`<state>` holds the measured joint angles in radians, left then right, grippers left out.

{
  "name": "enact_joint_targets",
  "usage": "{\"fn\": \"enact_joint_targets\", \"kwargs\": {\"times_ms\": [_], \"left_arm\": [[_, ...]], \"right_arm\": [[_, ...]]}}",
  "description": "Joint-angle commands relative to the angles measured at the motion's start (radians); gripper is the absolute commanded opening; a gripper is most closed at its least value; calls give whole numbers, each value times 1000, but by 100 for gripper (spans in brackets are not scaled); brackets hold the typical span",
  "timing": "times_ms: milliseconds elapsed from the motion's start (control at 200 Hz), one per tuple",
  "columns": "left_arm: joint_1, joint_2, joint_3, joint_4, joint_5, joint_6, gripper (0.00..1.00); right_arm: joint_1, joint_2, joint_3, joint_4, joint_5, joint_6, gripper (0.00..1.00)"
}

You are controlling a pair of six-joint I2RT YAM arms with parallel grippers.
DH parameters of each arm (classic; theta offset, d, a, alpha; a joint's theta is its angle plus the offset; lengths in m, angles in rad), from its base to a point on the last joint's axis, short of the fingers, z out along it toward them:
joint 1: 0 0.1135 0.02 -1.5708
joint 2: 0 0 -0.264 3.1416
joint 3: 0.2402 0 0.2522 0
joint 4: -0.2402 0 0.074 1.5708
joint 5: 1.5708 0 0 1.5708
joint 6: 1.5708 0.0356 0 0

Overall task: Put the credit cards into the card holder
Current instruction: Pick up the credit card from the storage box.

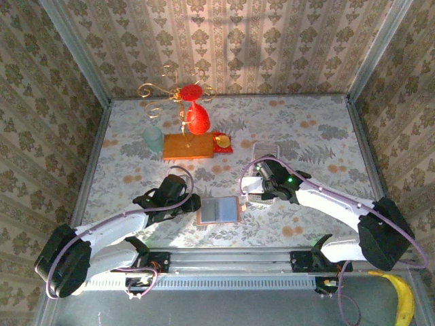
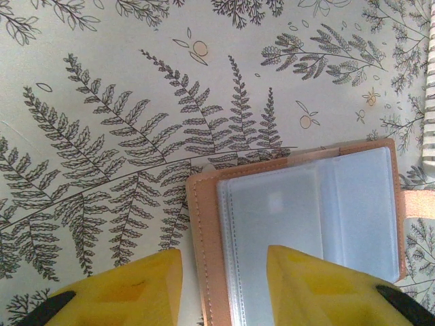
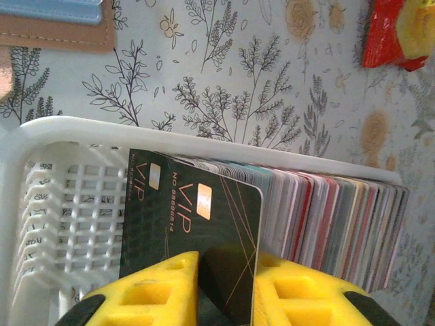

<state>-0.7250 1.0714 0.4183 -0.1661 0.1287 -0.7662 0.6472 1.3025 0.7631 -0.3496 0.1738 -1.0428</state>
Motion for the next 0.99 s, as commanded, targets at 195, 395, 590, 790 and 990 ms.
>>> {"fn": "enact_joint_targets", "kwargs": {"times_ms": [195, 395, 590, 790, 990], "left_arm": [[-3, -16, -4, -17, 11, 1, 35], [-4, -45, 5, -68, -7, 14, 35], [-8, -91, -4, -90, 5, 16, 40], [-42, -77, -8, -60, 17, -2, 49], [-87, -25, 11, -43, 7, -21, 59]], "right_arm": [[17, -68, -17, -59, 28, 51, 7], [81, -165, 16, -182, -80, 178, 0], [108, -300, 60, -196, -220, 693, 0], [107, -342, 19, -51, -213, 1420, 0], [122, -271, -99, 164, -302, 1958, 0]]}}
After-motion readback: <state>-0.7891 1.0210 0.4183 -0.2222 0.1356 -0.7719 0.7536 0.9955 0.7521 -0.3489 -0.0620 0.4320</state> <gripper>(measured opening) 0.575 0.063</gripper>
